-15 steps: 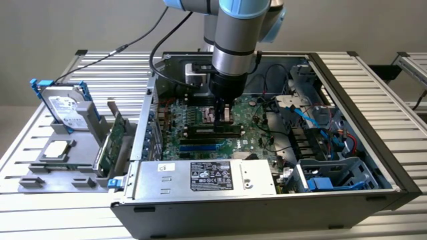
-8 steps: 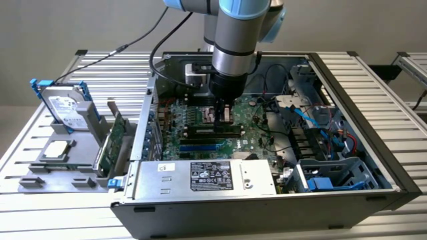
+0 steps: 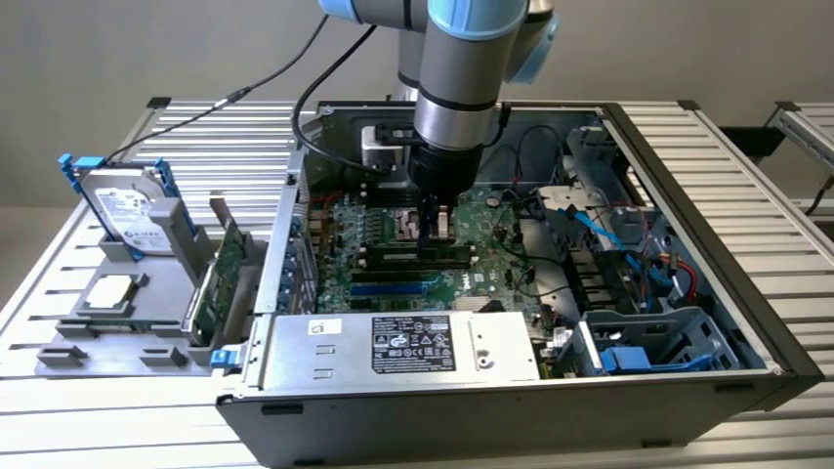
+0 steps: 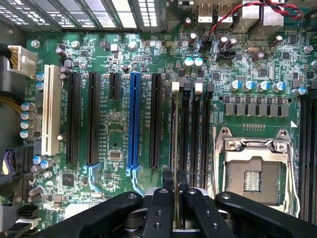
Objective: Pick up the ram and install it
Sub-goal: 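Insert the ram into the slot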
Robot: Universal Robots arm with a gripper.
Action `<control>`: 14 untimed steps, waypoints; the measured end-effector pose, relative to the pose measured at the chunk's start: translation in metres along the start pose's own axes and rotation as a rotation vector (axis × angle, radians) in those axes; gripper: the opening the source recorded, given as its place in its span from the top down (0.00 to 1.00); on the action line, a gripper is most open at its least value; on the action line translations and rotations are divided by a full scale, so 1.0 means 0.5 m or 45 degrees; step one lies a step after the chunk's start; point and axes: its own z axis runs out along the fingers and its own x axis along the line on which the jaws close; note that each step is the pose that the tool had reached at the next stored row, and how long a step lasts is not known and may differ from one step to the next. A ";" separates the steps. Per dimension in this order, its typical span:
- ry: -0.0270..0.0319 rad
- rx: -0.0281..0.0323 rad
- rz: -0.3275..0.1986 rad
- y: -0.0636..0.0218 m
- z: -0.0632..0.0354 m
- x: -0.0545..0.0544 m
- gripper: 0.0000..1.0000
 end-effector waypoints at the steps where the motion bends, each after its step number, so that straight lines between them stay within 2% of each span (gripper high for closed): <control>1: 0.0002 -0.0001 0.000 0.000 0.000 0.000 0.86; 5: 0.0002 -0.0001 0.000 0.000 0.001 0.000 0.86; 6: 0.0003 -0.0001 0.000 0.000 0.001 0.000 0.79; 7: 0.0003 -0.0002 0.000 0.000 0.001 0.000 0.79; 9: 0.0002 -0.0001 0.000 0.000 0.001 0.000 0.67; 12: 0.0003 -0.0002 0.000 0.000 0.001 0.000 0.61; 14: -0.0001 0.0000 0.000 0.002 -0.004 0.000 0.49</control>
